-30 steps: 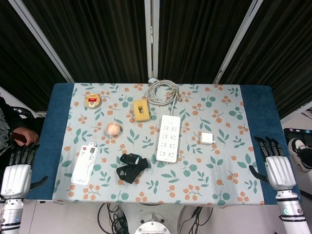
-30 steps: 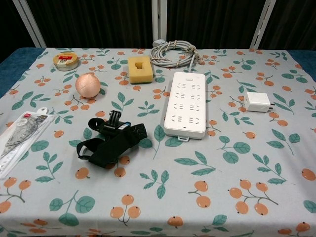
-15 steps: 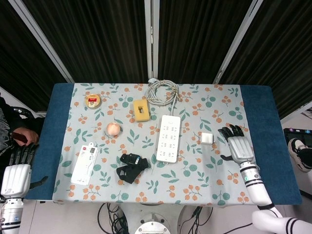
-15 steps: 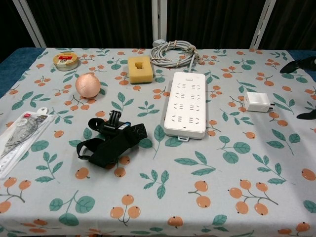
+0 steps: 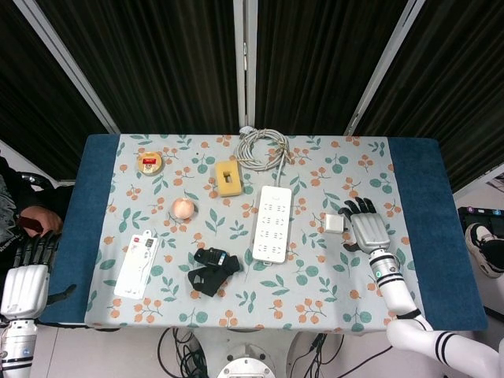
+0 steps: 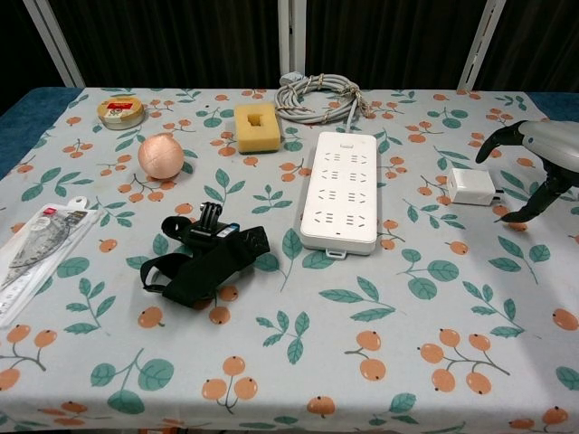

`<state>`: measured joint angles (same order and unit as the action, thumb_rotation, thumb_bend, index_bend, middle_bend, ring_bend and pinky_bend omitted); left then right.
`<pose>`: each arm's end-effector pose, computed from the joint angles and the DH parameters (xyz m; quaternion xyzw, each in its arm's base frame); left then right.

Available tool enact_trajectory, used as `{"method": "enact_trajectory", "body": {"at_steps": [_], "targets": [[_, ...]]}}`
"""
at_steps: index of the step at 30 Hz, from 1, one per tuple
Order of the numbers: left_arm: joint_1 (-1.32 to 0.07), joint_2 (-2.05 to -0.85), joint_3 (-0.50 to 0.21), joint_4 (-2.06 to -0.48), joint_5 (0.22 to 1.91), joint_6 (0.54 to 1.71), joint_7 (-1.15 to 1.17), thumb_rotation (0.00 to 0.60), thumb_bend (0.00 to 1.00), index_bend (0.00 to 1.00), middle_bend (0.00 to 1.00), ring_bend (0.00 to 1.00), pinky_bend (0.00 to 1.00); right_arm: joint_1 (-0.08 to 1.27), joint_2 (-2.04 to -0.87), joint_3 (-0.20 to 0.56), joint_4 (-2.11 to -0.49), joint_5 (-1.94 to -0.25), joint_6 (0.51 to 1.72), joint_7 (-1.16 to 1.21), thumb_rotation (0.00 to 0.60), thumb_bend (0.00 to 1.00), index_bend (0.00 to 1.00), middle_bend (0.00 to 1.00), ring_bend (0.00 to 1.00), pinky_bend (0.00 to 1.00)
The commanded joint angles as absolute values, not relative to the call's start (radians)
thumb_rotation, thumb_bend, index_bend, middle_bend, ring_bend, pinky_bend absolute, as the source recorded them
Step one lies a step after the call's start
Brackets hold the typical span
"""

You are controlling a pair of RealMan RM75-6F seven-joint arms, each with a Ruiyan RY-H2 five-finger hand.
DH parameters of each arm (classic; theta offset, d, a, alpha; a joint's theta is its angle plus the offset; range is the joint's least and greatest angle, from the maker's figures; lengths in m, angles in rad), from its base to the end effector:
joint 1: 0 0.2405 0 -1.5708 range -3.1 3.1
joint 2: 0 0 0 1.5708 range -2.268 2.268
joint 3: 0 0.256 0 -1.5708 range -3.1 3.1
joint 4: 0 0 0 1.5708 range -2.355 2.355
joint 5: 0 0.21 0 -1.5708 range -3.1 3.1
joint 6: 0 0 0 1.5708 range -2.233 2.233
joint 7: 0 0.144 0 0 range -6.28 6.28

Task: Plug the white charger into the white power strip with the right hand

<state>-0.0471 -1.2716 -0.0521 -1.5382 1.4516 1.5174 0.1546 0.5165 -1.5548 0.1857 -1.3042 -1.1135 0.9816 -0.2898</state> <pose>-0.3218 0.1692 0.1231 -0.5801 -0.3803 -0.3533 0.6277 -0.2603 -0.3257 0.0052 0.6736 -0.4351 0.3045 0.5141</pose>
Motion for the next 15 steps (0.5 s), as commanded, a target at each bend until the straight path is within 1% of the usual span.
{"method": "enact_trajectory", "body": {"at_steps": [1, 11, 13, 15], "targets": [[-0.047, -1.273, -0.053, -1.536, 1.451, 1.52, 0.153, 0.6, 0.0, 0.09, 0.03, 0.0, 0.0, 0.523, -1.56, 0.184, -1.301, -1.105, 0.97, -0.291, 0.6, 0.03, 0.28, 0.13, 0.0, 0.0], [-0.044, -1.275, -0.053, -1.531, 1.452, 1.525, 0.146, 0.6, 0.0, 0.09, 0.03, 0.0, 0.0, 0.538, -1.572, 0.177, -1.291, -1.064, 0.941, -0.313, 0.6, 0.03, 0.34, 0.14, 0.0, 0.0], [-0.044, -1.275, -0.054, -1.529, 1.452, 1.526, 0.144, 0.6, 0.0, 0.09, 0.03, 0.0, 0.0, 0.543, -1.573, 0.177, -1.291, -1.059, 0.934, -0.314, 0.6, 0.05, 0.35, 0.15, 0.0, 0.0], [-0.043, -1.275, -0.054, -1.528, 1.451, 1.526, 0.143, 0.6, 0.0, 0.09, 0.03, 0.0, 0.0, 0.549, -1.574, 0.18, -1.287, -1.053, 0.928, -0.313, 0.6, 0.09, 0.36, 0.15, 0.0, 0.0]]}}
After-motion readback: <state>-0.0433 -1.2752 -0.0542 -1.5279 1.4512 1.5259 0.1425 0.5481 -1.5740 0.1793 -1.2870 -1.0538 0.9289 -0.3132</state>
